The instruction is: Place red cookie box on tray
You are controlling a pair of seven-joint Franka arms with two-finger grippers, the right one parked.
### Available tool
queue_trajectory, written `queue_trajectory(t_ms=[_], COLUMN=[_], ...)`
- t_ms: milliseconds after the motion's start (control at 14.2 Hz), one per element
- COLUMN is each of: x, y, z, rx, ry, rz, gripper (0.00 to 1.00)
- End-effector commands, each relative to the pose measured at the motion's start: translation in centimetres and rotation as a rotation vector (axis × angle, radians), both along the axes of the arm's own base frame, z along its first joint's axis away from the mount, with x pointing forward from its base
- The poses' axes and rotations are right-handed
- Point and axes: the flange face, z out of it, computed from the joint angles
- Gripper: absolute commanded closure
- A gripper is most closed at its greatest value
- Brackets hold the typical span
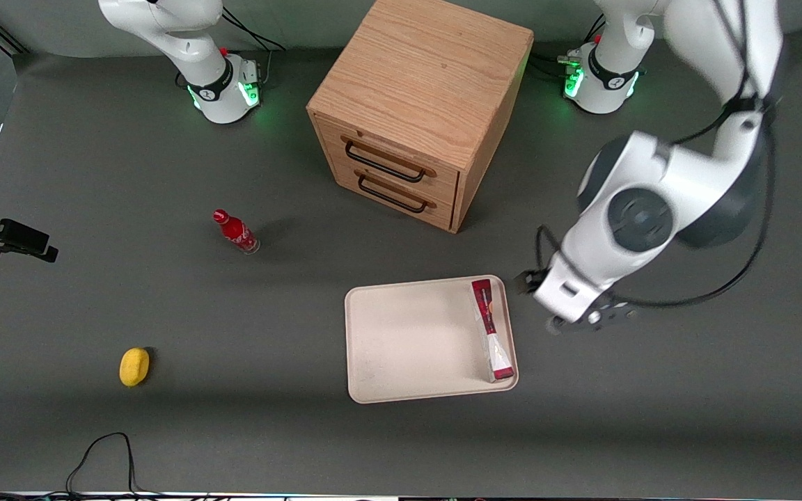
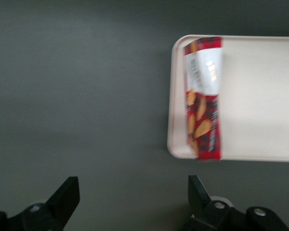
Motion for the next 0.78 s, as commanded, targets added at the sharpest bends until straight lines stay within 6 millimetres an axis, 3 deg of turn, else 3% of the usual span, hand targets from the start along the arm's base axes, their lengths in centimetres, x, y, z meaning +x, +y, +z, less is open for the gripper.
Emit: queue_trajectory(t_ms=[0, 71, 282, 494, 705], x=[-5.4, -6.1, -7.8, -9.7, -10.7], y=[7.7, 10.9, 17.9, 20.5, 22.1], z=[3.6, 4.9, 7.9, 10.4, 11.7], rx=[-0.005, -0.036, -0.033, 0.080, 0.059], ry=[0.012, 0.018, 0.056, 0.056, 0.037], rz=[-0.024, -0.033, -0.009, -0.012, 0.009], gripper=[0.00, 0.00, 0.00, 0.00, 0.00])
